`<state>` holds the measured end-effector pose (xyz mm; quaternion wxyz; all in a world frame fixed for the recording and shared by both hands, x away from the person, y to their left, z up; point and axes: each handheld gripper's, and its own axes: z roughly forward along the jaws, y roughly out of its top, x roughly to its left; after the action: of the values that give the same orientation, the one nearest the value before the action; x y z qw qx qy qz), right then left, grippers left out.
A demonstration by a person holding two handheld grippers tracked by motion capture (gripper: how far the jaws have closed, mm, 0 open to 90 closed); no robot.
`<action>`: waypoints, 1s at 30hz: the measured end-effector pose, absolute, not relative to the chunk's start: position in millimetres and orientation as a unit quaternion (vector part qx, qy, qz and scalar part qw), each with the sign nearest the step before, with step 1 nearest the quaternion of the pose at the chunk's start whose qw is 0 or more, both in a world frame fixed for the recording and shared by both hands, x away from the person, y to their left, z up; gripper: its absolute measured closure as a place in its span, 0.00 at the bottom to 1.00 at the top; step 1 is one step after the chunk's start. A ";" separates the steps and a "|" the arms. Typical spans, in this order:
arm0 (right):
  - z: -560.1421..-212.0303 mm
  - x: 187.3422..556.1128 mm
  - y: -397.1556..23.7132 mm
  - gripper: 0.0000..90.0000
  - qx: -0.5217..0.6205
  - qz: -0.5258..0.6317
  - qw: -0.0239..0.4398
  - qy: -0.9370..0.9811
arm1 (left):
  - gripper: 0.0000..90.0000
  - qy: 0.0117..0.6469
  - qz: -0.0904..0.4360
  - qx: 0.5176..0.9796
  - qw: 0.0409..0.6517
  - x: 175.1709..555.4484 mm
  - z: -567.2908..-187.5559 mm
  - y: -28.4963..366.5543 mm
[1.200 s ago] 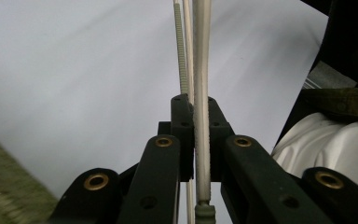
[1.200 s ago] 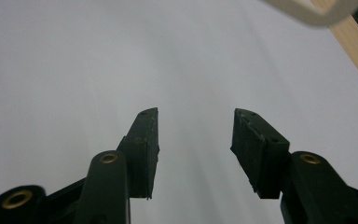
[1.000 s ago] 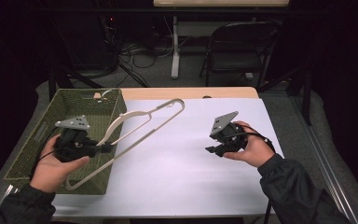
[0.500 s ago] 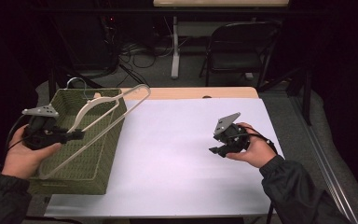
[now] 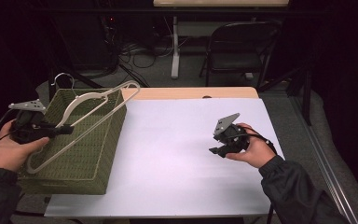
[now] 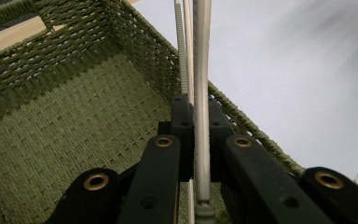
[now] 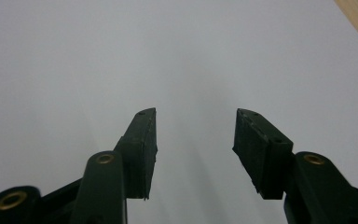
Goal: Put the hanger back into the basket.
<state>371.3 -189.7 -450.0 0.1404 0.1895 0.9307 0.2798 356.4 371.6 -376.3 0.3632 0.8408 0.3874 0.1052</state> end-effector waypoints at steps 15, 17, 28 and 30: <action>-456.7 371.4 -191.0 0.54 0.191 0.281 0.135 0.931 | 0.97 0.389 0.108 0.843 0.355 364.3 -386.6 389.3; -457.2 371.3 -190.8 0.54 0.192 0.282 0.135 0.930 | 0.97 0.391 0.111 0.844 0.351 363.8 -388.1 394.1; -459.5 370.8 -192.2 0.54 0.196 0.279 0.132 0.931 | 0.97 0.423 0.122 0.826 0.353 358.1 -396.7 426.3; -460.4 370.2 -192.0 0.54 0.201 0.279 0.131 0.930 | 0.97 0.427 0.122 0.823 0.353 357.5 -399.3 431.5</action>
<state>370.2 -192.0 -460.4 0.1309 0.2006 0.9300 0.2786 357.5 431.5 -399.3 0.3533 0.8232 0.4272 0.1223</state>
